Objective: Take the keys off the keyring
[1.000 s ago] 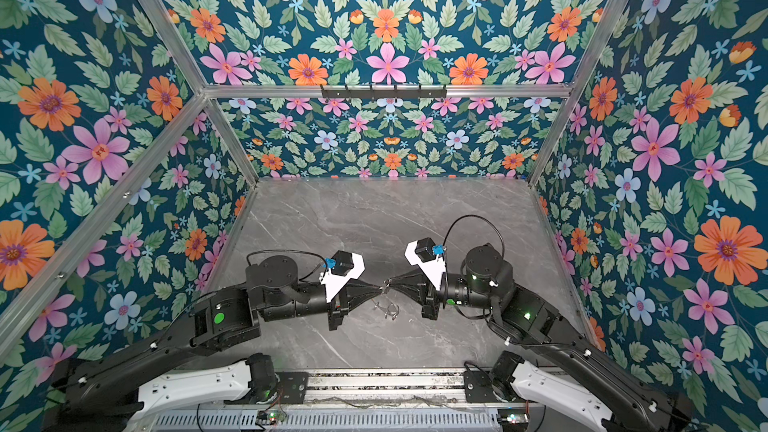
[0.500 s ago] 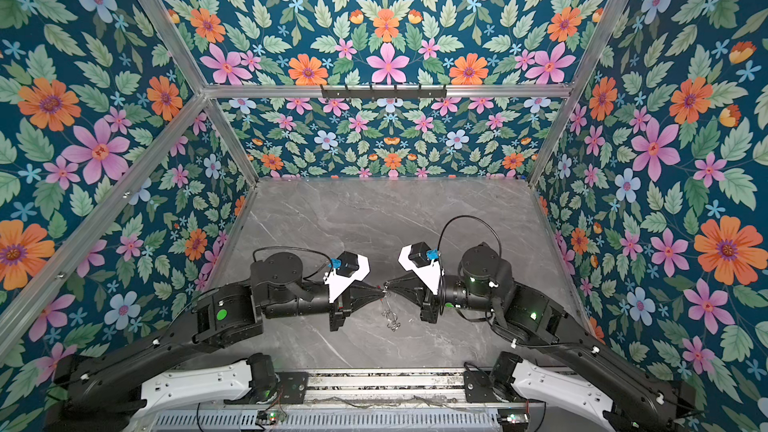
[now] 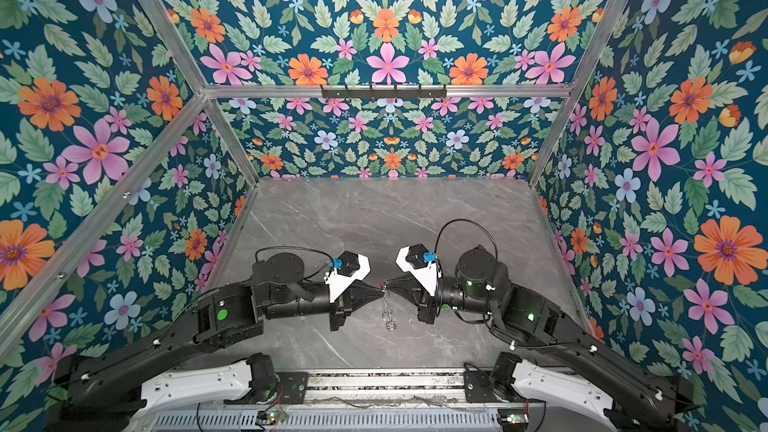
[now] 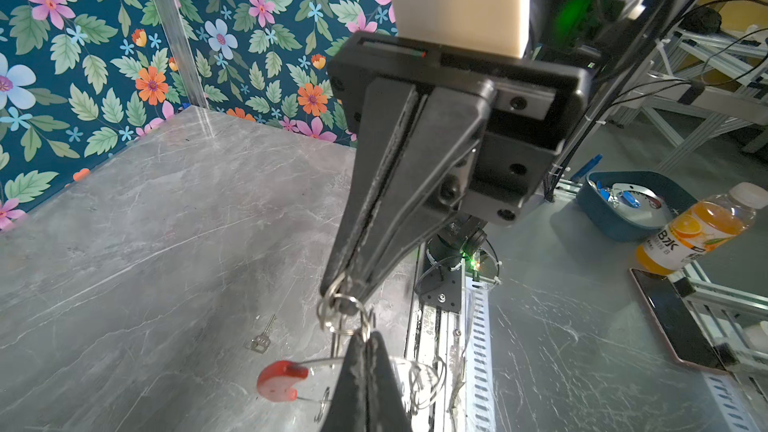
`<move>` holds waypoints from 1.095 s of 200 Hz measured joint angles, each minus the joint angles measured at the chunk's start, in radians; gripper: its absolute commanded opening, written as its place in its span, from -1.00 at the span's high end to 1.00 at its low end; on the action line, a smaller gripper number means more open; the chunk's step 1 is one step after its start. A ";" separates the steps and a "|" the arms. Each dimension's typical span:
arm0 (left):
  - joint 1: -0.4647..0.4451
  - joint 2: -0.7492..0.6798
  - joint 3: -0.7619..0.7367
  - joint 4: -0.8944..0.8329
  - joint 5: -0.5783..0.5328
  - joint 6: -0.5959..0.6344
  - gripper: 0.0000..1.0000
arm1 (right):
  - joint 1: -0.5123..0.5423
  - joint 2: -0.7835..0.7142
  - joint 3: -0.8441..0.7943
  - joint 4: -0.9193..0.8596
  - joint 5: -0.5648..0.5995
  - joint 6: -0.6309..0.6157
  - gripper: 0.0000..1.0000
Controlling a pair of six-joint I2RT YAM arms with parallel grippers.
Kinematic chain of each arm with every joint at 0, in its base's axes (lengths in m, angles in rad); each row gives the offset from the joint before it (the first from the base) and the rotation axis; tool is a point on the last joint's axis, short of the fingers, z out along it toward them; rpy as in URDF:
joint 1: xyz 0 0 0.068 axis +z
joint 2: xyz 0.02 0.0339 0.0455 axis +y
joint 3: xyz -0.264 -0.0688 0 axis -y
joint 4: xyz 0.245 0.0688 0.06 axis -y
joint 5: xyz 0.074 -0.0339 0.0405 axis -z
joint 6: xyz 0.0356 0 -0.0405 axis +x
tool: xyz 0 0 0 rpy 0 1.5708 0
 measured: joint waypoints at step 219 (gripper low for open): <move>0.000 -0.028 -0.024 0.046 -0.059 -0.004 0.44 | 0.024 0.015 0.007 0.082 -0.009 0.031 1.00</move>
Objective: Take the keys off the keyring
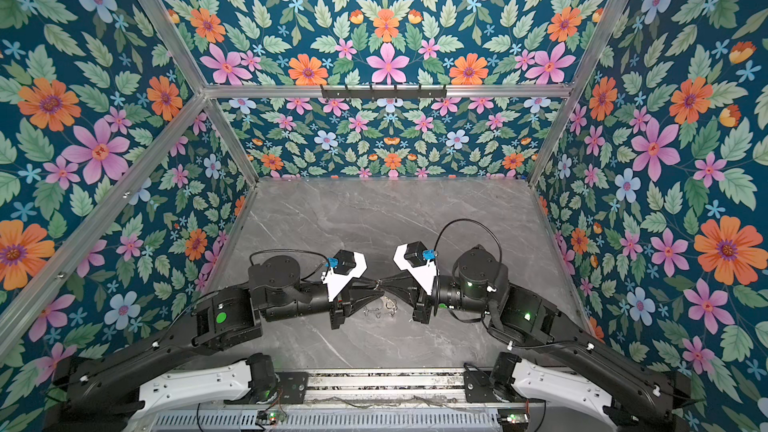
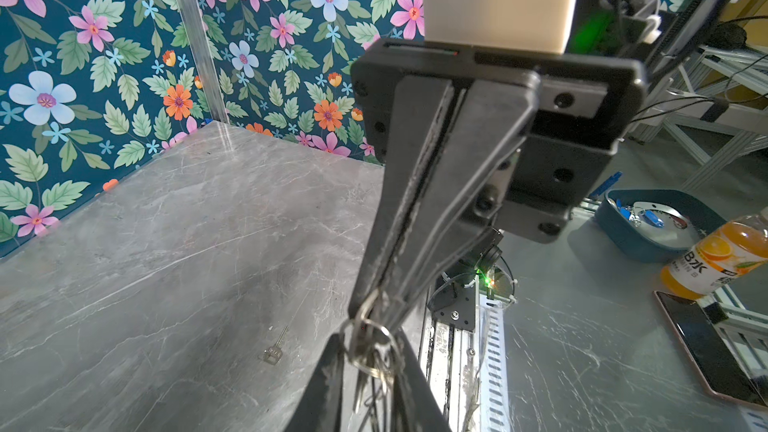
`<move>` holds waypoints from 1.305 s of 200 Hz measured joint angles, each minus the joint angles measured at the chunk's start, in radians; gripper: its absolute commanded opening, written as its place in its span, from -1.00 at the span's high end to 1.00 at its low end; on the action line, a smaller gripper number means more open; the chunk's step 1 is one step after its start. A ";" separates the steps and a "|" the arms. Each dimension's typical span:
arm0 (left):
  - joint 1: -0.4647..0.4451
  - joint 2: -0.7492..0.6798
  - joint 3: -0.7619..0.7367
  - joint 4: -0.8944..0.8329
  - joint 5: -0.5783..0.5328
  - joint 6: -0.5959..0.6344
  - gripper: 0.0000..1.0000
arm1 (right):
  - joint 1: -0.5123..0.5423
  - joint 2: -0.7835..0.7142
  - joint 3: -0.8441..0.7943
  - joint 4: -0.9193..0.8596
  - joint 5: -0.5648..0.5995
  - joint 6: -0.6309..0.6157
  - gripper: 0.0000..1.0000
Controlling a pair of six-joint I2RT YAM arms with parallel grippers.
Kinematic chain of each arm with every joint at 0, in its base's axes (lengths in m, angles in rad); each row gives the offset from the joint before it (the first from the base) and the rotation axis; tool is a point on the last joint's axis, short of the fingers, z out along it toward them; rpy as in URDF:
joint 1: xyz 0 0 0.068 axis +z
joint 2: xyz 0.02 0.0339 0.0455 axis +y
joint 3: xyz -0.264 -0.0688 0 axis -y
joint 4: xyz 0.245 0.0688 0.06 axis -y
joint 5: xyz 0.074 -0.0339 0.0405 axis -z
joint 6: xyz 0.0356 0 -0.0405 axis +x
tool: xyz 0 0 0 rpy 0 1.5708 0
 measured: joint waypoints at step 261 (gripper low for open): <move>0.000 0.035 0.116 -0.157 0.012 -0.001 1.00 | 0.008 0.012 0.048 -0.075 0.102 -0.047 1.00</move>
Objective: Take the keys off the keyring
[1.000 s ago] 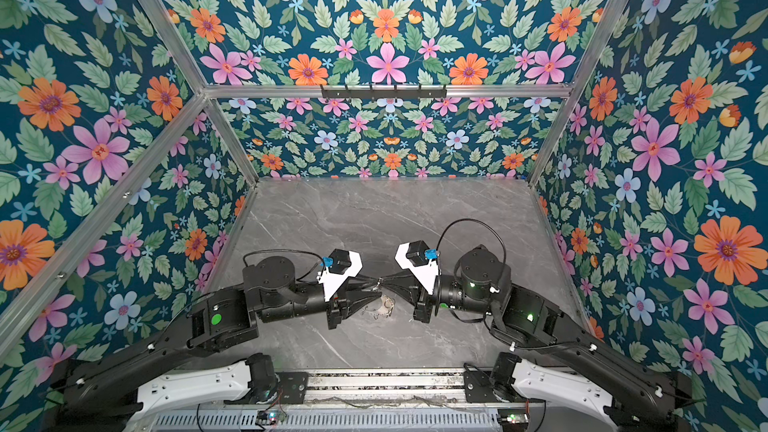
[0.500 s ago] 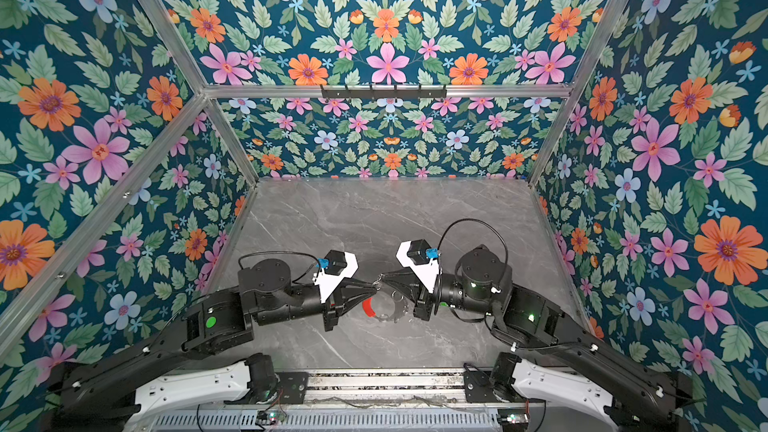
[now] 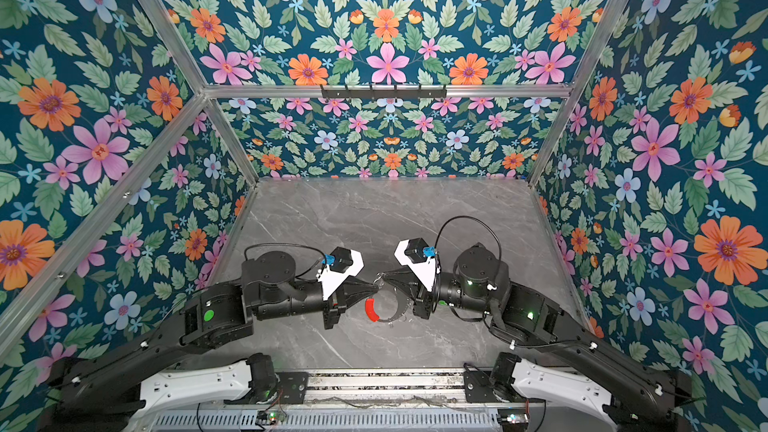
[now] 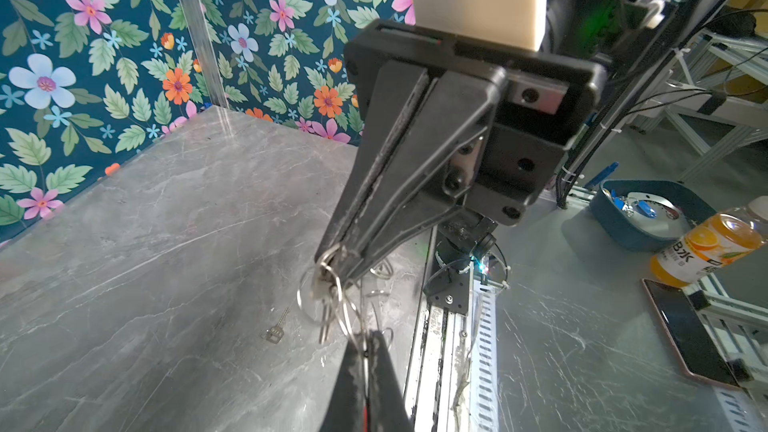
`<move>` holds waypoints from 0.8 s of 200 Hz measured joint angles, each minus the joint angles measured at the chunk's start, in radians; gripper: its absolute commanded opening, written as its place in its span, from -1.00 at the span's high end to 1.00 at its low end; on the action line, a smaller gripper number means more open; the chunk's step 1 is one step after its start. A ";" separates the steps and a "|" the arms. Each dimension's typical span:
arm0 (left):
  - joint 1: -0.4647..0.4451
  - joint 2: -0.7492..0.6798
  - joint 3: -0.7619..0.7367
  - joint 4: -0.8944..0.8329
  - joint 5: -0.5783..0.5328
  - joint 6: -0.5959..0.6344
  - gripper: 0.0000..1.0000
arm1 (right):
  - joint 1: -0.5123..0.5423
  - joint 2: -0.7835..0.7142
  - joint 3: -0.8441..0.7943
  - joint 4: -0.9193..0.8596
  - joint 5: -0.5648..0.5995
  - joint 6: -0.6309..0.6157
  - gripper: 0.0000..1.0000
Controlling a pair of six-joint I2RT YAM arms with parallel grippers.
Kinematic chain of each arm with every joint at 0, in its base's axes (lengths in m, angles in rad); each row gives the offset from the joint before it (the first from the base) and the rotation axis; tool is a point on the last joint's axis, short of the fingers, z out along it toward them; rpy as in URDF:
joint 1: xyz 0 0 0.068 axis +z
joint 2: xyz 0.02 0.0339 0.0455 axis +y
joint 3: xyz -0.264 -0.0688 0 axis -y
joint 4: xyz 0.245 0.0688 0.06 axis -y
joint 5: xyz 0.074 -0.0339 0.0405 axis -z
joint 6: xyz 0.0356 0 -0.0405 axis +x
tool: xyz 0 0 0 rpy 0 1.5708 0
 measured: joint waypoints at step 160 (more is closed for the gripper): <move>0.000 0.027 0.030 -0.094 0.063 0.048 1.00 | 0.003 0.063 0.097 -0.141 -0.071 -0.085 1.00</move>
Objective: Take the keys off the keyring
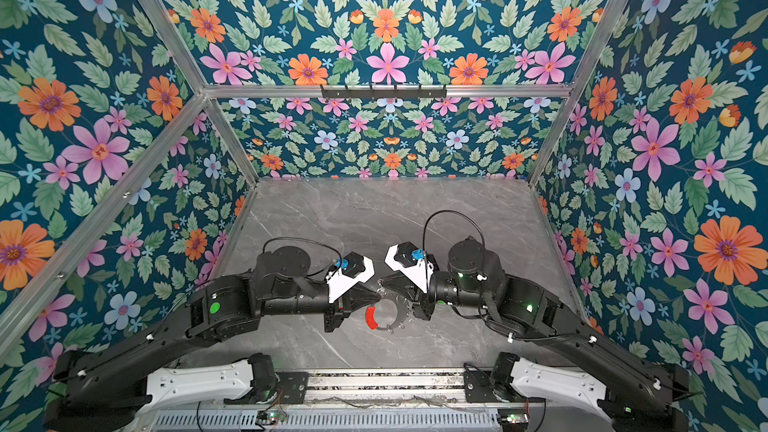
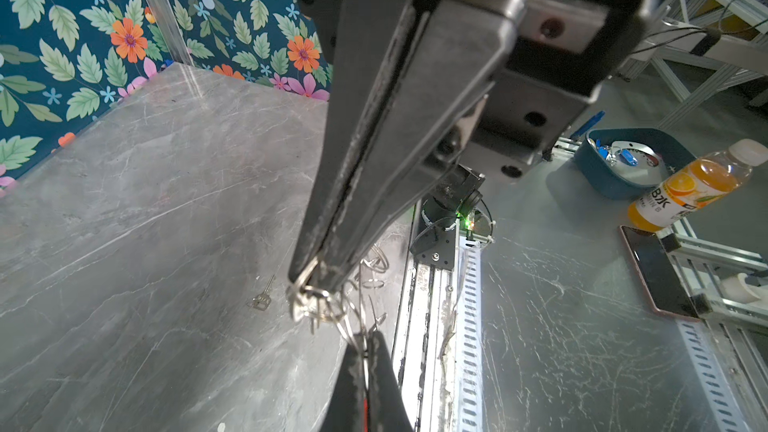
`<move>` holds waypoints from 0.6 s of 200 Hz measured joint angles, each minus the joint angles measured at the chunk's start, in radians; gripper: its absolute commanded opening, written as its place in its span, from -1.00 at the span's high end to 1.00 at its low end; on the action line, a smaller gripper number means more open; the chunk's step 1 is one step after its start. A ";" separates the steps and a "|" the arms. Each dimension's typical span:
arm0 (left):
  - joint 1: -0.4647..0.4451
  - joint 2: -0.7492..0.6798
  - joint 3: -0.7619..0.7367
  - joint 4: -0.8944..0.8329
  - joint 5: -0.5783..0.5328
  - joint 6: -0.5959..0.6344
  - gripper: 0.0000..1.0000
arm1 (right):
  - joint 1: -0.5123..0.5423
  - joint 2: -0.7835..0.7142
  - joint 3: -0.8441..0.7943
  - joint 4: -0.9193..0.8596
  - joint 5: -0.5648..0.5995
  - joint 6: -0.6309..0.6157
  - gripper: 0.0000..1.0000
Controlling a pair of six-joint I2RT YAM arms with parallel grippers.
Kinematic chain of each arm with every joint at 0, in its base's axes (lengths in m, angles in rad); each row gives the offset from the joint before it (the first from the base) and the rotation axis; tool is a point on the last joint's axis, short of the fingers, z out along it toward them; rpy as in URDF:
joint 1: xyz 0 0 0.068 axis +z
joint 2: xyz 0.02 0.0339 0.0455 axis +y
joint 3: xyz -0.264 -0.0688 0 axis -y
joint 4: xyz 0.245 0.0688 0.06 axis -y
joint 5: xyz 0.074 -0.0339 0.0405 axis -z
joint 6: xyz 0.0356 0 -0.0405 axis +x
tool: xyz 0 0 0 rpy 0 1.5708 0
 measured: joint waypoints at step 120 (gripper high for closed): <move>-0.001 -0.086 -0.215 0.304 0.128 0.002 1.00 | -0.002 0.036 0.110 -0.158 -0.127 -0.048 1.00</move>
